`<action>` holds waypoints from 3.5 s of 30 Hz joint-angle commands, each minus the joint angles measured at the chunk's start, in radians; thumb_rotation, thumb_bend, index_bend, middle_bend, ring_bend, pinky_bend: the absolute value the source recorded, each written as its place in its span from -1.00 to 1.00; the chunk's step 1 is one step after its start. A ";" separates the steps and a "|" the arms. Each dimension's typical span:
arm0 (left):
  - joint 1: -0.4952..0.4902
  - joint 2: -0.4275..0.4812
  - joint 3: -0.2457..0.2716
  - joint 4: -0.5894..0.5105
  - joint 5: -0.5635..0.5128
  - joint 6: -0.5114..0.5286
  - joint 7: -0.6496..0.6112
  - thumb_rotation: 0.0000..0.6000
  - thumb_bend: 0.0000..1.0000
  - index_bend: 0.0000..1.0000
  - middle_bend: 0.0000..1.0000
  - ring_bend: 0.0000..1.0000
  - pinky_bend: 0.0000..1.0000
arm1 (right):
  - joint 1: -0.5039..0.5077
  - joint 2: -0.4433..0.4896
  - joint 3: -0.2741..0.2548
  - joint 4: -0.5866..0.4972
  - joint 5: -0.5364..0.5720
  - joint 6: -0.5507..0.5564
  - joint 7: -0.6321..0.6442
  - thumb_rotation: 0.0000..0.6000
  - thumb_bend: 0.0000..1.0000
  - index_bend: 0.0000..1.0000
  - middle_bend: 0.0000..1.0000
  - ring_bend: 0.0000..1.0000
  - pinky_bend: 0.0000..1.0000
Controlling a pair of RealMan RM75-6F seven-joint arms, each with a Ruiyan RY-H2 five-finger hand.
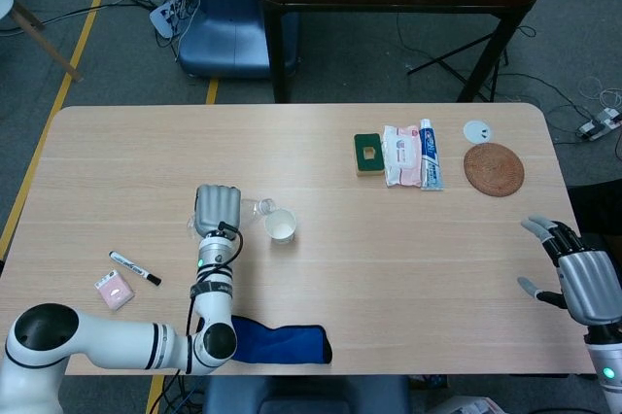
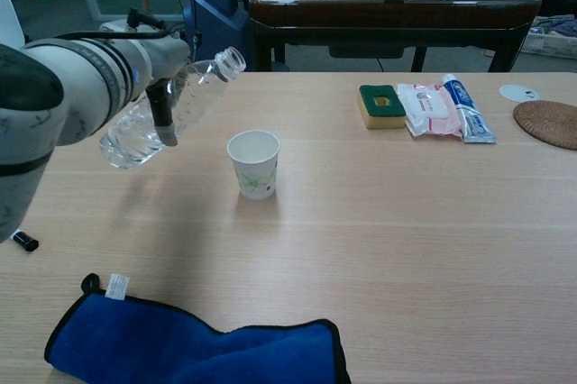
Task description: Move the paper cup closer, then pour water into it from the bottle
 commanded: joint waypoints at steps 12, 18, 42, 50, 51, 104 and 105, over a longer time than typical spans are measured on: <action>-0.035 -0.036 0.005 0.040 -0.019 0.040 0.083 1.00 -0.87 0.36 0.31 0.12 0.10 | 0.002 0.006 0.000 -0.001 0.001 -0.002 0.011 1.00 -0.91 -0.60 -0.60 -0.62 -0.08; -0.048 -0.051 -0.001 0.048 -0.034 0.063 0.124 1.00 -0.87 0.36 0.31 0.12 0.10 | -0.001 0.006 0.000 -0.001 -0.001 0.005 0.015 1.00 -0.91 -0.60 -0.60 -0.62 -0.08; -0.093 -0.111 -0.030 0.126 -0.080 0.094 0.246 1.00 -0.87 0.36 0.31 0.12 0.10 | 0.000 0.016 0.001 -0.009 -0.001 0.002 0.022 1.00 -0.91 -0.60 -0.60 -0.62 -0.08; -0.104 -0.127 -0.025 0.152 -0.071 0.100 0.280 1.00 -0.87 0.36 0.31 0.12 0.10 | 0.000 0.014 -0.001 -0.004 -0.002 0.003 0.026 1.00 -0.91 -0.60 -0.60 -0.62 -0.08; -0.106 -0.130 -0.024 0.155 -0.069 0.101 0.285 1.00 -0.87 0.36 0.31 0.12 0.10 | 0.000 0.014 -0.001 -0.004 -0.002 0.003 0.027 1.00 -0.91 -0.60 -0.60 -0.62 -0.08; -0.129 -0.202 0.002 0.252 0.003 0.140 0.476 1.00 -0.87 0.37 0.32 0.12 0.10 | 0.000 0.019 -0.004 0.000 -0.008 0.005 0.048 1.00 -0.91 -0.60 -0.60 -0.62 -0.08; -0.128 -0.202 0.000 0.252 0.004 0.140 0.477 1.00 -0.87 0.37 0.32 0.12 0.10 | 0.000 0.018 -0.004 0.001 -0.008 0.005 0.048 1.00 -0.91 -0.60 -0.60 -0.62 -0.08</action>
